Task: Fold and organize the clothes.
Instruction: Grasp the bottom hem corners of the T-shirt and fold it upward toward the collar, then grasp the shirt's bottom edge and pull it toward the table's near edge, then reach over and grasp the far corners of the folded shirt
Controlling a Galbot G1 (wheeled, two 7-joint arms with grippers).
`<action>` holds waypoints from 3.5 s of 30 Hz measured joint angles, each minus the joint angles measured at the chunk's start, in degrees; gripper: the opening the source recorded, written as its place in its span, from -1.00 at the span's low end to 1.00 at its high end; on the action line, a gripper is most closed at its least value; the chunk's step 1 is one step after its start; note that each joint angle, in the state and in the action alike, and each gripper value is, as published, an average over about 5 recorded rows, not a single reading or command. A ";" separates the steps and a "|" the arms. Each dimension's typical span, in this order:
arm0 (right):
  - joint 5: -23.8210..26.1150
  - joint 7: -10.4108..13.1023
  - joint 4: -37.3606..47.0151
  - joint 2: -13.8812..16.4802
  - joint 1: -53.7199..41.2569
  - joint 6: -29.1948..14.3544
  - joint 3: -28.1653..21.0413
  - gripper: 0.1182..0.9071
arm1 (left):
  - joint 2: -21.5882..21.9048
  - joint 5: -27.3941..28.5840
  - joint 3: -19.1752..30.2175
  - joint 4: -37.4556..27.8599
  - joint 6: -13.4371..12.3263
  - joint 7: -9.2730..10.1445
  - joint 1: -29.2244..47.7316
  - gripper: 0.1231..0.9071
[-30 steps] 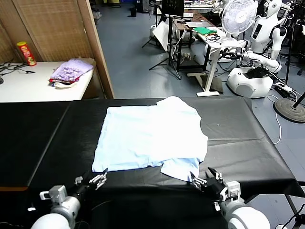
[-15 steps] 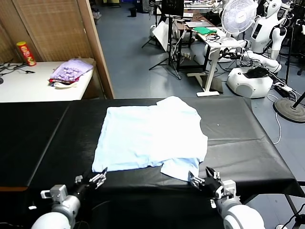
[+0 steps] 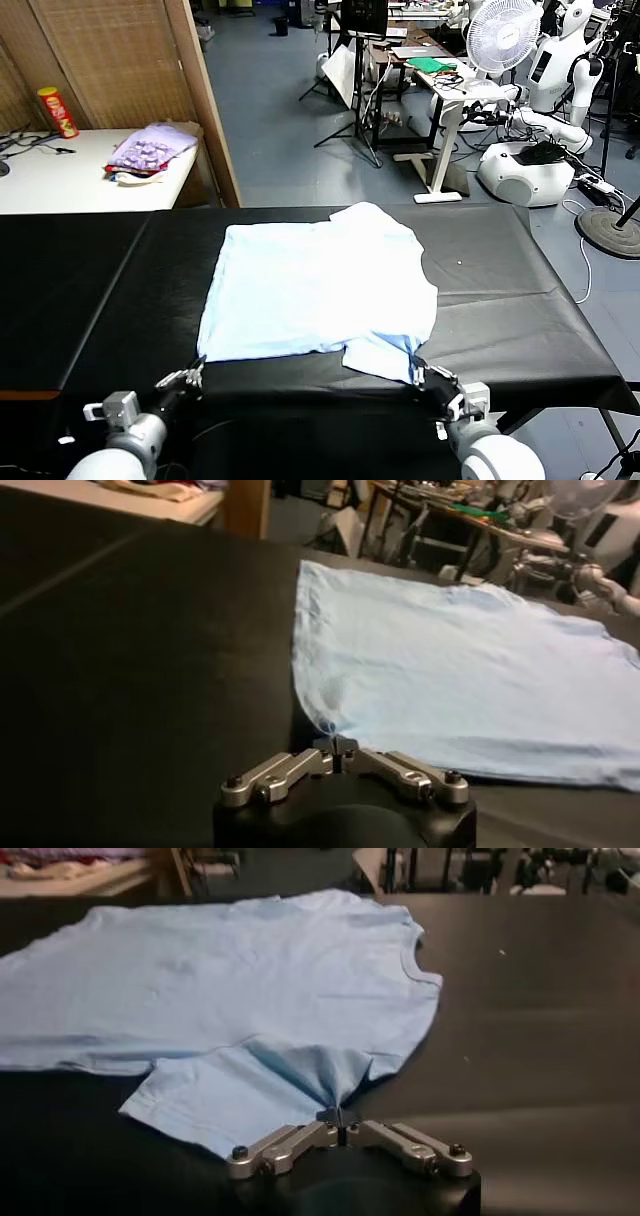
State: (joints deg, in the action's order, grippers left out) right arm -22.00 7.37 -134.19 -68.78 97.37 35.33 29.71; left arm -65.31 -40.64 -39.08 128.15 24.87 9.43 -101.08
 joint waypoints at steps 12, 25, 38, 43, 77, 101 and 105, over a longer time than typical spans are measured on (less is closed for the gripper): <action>0.07 -3.64 10.55 2.32 -12.70 -8.66 -1.52 -0.99 | -1.96 2.78 2.33 0.43 -3.87 0.14 7.69 -0.99; 3.87 -9.77 27.73 3.89 -28.79 -15.58 -7.50 -0.99 | -4.44 12.77 8.03 -12.46 -5.61 -0.45 21.62 -0.99; 3.60 -10.79 31.93 5.32 -32.43 -15.17 -9.63 -0.40 | -4.58 16.18 10.02 -20.02 -6.03 -0.21 26.89 -0.80; 2.78 -10.00 25.44 6.18 -26.46 -13.05 -6.53 0.27 | -3.18 15.74 9.27 -18.80 -5.42 -0.27 25.08 -0.15; -4.85 -3.85 17.66 4.53 -14.45 -6.08 -0.35 -0.99 | 2.58 16.27 5.09 -12.66 -2.12 -0.39 12.52 -0.99; -5.90 -1.51 15.47 6.84 -25.52 -1.37 -3.51 0.72 | 7.49 5.95 -3.90 -1.59 8.30 0.46 9.36 0.70; -5.82 -1.02 25.08 5.94 -38.01 -1.94 -9.44 0.72 | 9.98 0.74 0.20 -7.14 9.89 2.84 19.12 0.72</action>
State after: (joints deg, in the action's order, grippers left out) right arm -27.82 6.35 -109.11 -62.84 59.36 33.39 20.26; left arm -55.33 -39.90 -38.87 121.01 34.76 12.27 -81.95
